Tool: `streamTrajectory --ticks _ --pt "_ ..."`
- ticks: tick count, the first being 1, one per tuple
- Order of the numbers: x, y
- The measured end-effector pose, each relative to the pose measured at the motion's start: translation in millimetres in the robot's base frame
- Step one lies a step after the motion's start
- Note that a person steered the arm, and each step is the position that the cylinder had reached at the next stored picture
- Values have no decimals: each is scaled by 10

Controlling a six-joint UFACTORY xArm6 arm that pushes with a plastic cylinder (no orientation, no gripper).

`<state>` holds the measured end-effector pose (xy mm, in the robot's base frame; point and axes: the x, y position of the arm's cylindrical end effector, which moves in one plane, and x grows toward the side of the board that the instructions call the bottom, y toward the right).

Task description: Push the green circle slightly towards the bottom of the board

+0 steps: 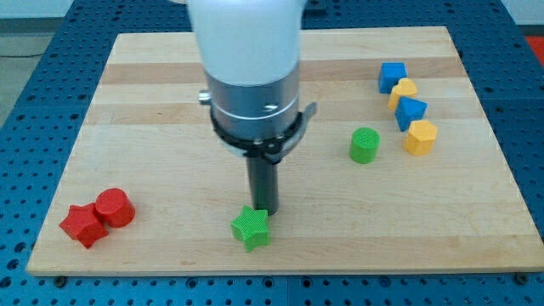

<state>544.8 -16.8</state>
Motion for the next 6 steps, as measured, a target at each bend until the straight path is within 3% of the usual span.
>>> streamTrajectory --ticks 2,3,4,6 --pt "-986 362" --pt "-1352 925" --pt "-1339 1307" --pt "-786 1157"
